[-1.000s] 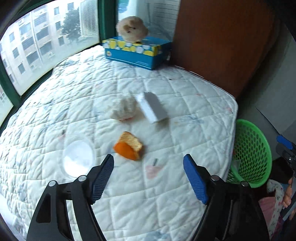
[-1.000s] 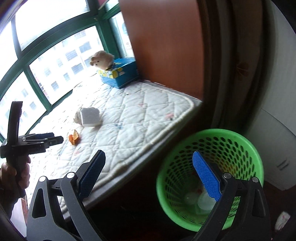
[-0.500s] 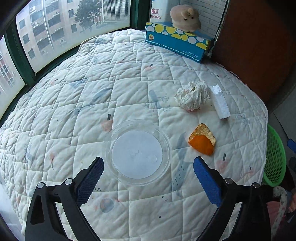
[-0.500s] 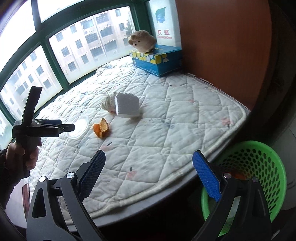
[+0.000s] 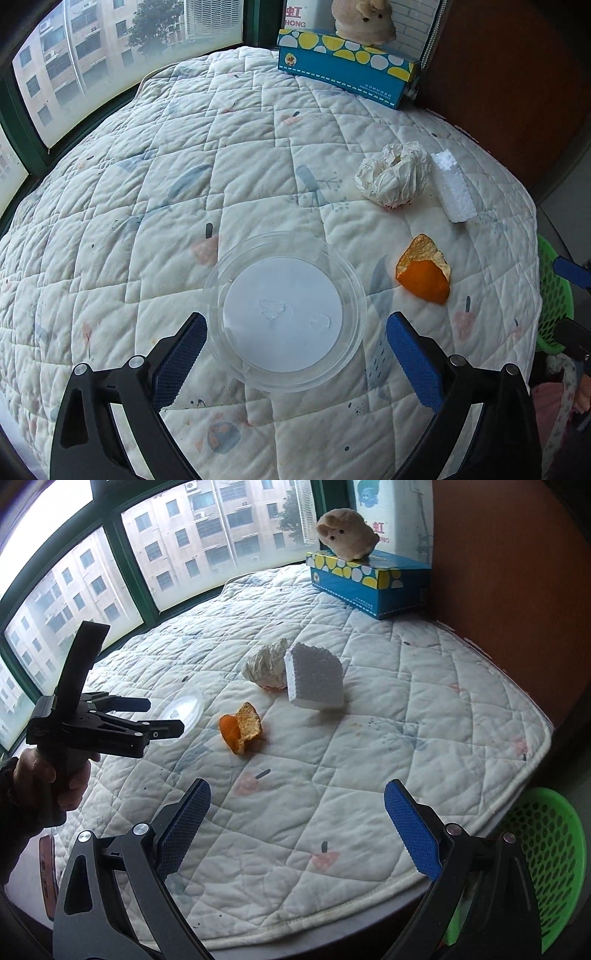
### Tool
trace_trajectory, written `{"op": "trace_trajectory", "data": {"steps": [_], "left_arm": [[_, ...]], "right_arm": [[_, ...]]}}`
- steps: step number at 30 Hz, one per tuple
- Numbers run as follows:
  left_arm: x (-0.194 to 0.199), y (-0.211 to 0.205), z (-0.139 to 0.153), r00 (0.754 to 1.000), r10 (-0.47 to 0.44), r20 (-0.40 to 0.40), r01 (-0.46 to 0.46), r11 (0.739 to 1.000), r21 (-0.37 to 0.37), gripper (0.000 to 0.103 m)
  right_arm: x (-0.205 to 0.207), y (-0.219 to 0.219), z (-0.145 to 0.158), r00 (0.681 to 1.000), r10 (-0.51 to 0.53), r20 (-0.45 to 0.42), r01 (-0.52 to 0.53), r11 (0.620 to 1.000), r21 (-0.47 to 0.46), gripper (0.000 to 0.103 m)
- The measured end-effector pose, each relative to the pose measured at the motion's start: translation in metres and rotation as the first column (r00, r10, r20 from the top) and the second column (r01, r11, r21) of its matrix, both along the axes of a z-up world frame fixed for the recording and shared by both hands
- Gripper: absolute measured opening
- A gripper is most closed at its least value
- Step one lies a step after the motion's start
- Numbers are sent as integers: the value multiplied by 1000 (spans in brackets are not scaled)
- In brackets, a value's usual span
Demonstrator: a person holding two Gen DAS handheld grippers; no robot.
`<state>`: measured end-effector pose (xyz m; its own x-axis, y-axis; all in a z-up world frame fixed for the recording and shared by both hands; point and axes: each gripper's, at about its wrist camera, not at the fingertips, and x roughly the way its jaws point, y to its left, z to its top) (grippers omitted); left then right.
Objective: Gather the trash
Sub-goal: 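Grasp the clear round lid with the left tool while the right tool grasps the orange peel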
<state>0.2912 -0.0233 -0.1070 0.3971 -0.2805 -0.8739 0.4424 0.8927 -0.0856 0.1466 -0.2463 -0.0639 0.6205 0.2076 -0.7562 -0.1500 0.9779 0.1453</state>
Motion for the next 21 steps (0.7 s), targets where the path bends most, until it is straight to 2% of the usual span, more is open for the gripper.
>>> {"op": "trace_trajectory", "data": {"steps": [3, 17, 21], "left_arm": [[0, -1, -2, 1000, -10, 13, 9, 999, 34, 95], [14, 7, -16, 998, -47, -43, 47, 999, 9, 95], [13, 5, -15, 998, -67, -15, 67, 998, 17, 95]], "right_arm": [[7, 9, -4, 1000, 17, -10, -17, 1000, -3, 94], [19, 21, -15, 998, 55, -33, -55, 998, -7, 94], [24, 24, -18, 997, 64, -40, -65, 998, -14, 94]]}}
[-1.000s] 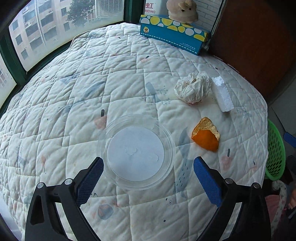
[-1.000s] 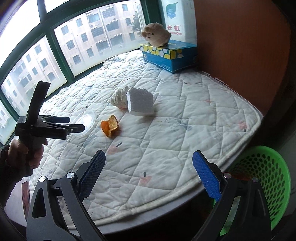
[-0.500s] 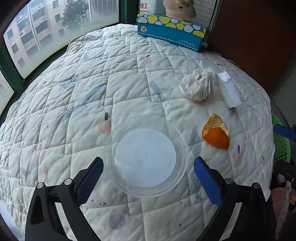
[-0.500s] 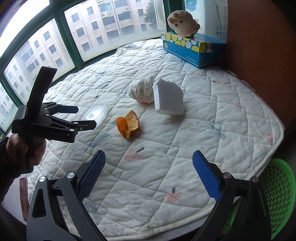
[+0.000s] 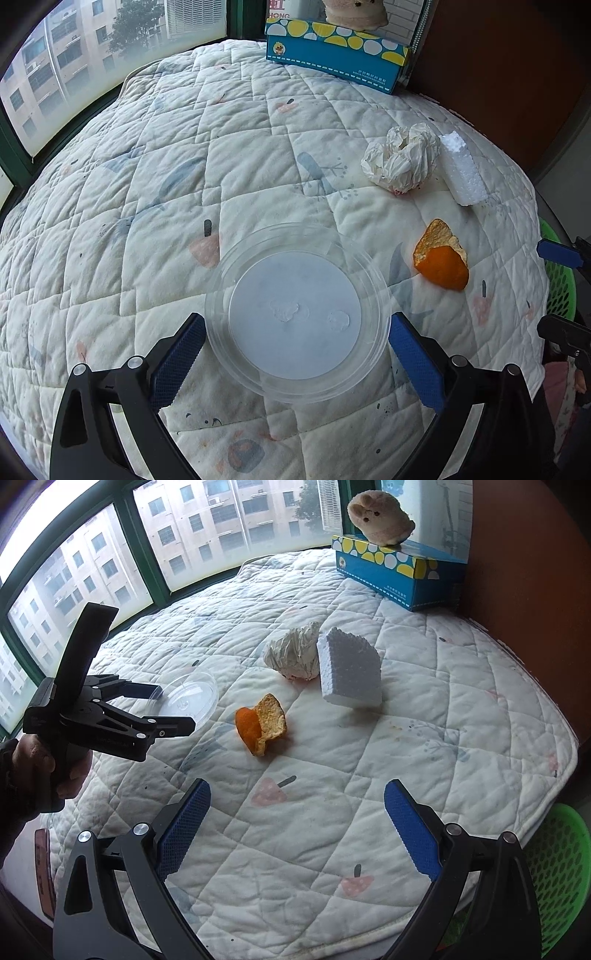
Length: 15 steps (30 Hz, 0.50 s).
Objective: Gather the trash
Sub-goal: 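Grasp the clear round lid with the left tool while the right tool grasps the orange peel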
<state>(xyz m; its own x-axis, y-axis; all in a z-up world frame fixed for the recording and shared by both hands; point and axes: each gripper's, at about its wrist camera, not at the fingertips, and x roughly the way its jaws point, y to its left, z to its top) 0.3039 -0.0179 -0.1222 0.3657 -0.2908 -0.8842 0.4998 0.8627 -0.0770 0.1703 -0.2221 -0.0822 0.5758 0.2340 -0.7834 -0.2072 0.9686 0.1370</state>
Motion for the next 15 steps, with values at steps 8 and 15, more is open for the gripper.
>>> {"op": "trace_trajectory", "data": {"steps": [8, 15], "left_arm": [[-5, 0, 3, 999, -37, 37, 37, 999, 1, 89], [-12, 10, 12, 997, -42, 70, 43, 999, -11, 88]], "right_arm": [[8, 13, -6, 1000, 29, -2, -29, 999, -18, 94], [21, 26, -15, 998, 54, -22, -55, 998, -37, 79]]}}
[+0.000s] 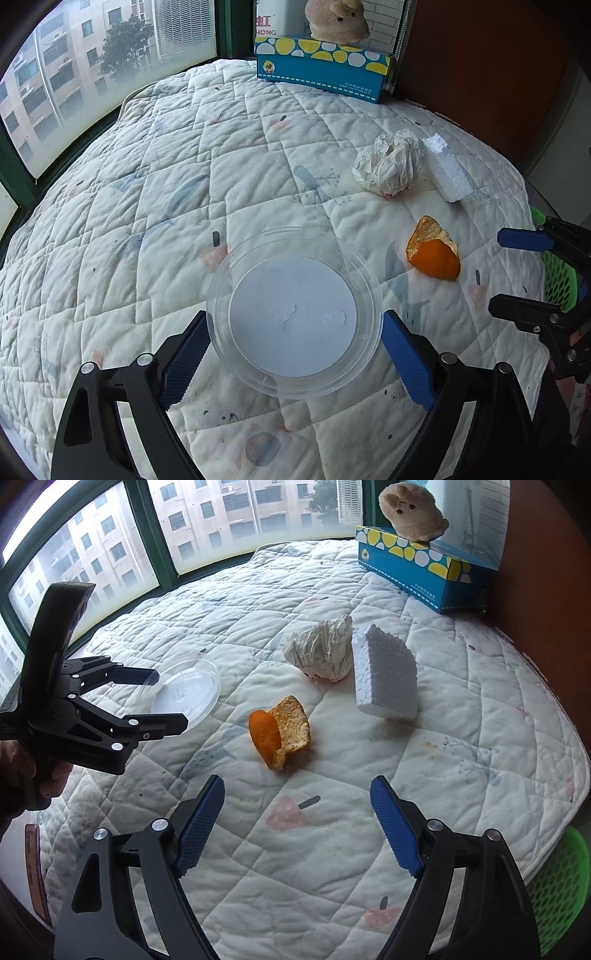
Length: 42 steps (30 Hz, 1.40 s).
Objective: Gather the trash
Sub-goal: 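Grasp the clear round lid with the left tool while the right tool grasps the orange peel, then carry the round lid and orange peel to the basket and open both tools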
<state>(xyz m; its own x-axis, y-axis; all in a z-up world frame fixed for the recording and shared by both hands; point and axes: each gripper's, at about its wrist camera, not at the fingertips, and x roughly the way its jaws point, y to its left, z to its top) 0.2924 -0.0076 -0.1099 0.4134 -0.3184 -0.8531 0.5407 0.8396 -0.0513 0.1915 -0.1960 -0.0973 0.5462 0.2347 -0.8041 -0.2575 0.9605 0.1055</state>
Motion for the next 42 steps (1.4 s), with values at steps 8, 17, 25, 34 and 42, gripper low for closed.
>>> {"op": "trace_trajectory", "data": {"steps": [8, 17, 25, 34, 42], "left_arm": [[-2, 30, 19, 999, 43, 26, -42, 999, -26, 88], [-7, 42, 28, 997, 68, 23, -67, 997, -44, 88], [-20, 26, 31, 999, 45, 26, -44, 998, -46, 88], [-51, -27, 42, 998, -46, 34, 48, 997, -61, 88], [-86, -103, 51, 987, -155, 41, 157, 986, -63, 88]], "right_arm": [[23, 20, -9, 1000, 19, -7, -19, 1000, -19, 71], [39, 25, -19, 1000, -24, -19, 23, 999, -41, 45], [10, 8, -3, 999, -44, 8, 44, 999, -8, 38], [-49, -44, 16, 991, -124, 48, 123, 992, 29, 38], [-99, -118, 19, 961, -271, 53, 270, 962, 27, 38]]}}
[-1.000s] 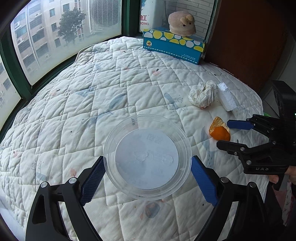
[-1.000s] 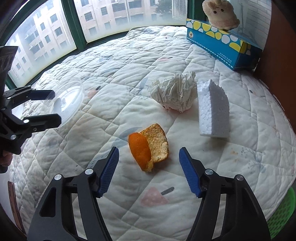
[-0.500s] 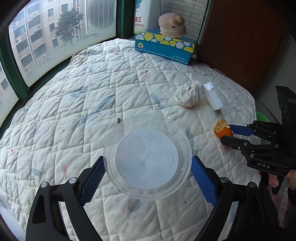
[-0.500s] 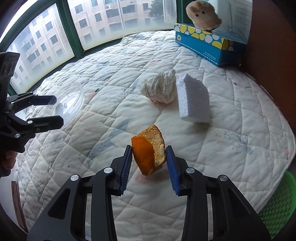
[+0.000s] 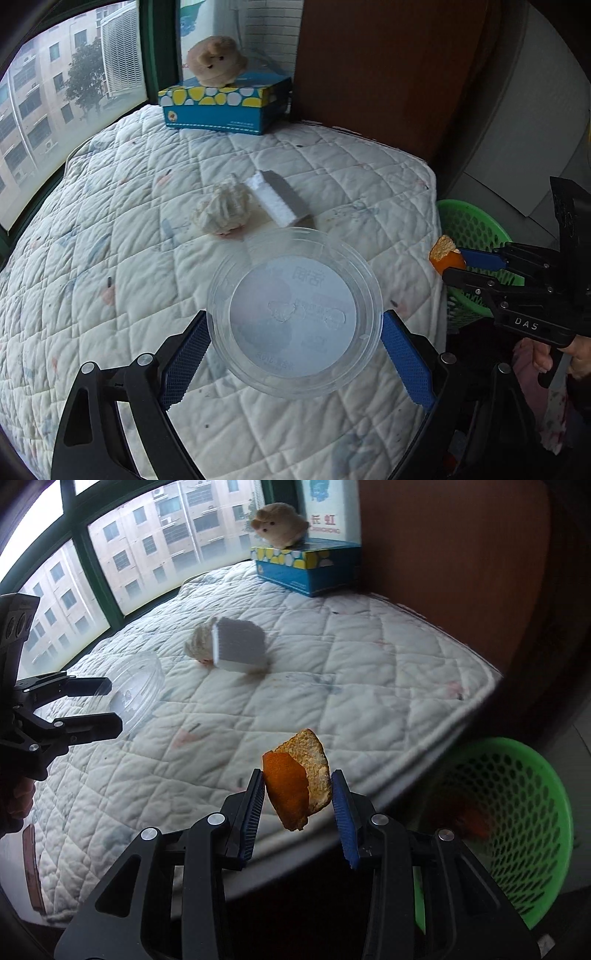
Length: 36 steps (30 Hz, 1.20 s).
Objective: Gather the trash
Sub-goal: 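Carry the round lid and orange peel to the basket and open both tools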
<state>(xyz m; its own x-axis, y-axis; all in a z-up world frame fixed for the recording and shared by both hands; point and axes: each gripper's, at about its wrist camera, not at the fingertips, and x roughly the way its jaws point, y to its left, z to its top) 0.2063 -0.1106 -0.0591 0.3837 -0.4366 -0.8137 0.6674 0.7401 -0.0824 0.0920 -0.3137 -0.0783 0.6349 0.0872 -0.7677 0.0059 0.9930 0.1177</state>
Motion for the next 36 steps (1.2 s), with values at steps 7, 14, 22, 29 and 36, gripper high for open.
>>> {"op": "trace_trajectory", "data": {"steps": [7, 14, 22, 29, 36], "left_arm": [[-23, -61, 6, 1000, -22, -15, 21, 998, -63, 88], [-36, -114, 4, 997, -70, -15, 69, 997, -45, 88], [-47, -160, 7, 990, -137, 9, 137, 990, 14, 88], [-60, -202, -1, 981, -194, 4, 193, 980, 50, 88], [-75, -240, -15, 972, -232, -26, 233, 971, 61, 89]], "right_arm": [[-32, -69, -8, 991, -133, -19, 133, 991, -5, 38], [-63, -132, -16, 962, -269, -44, 269, 963, -4, 40], [-92, -174, -14, 927, -373, -23, 374, 926, 53, 56], [-119, -191, 3, 916, -400, 31, 397, 915, 73, 62], [-139, -199, 18, 902, -424, 80, 418, 905, 79, 71]]}}
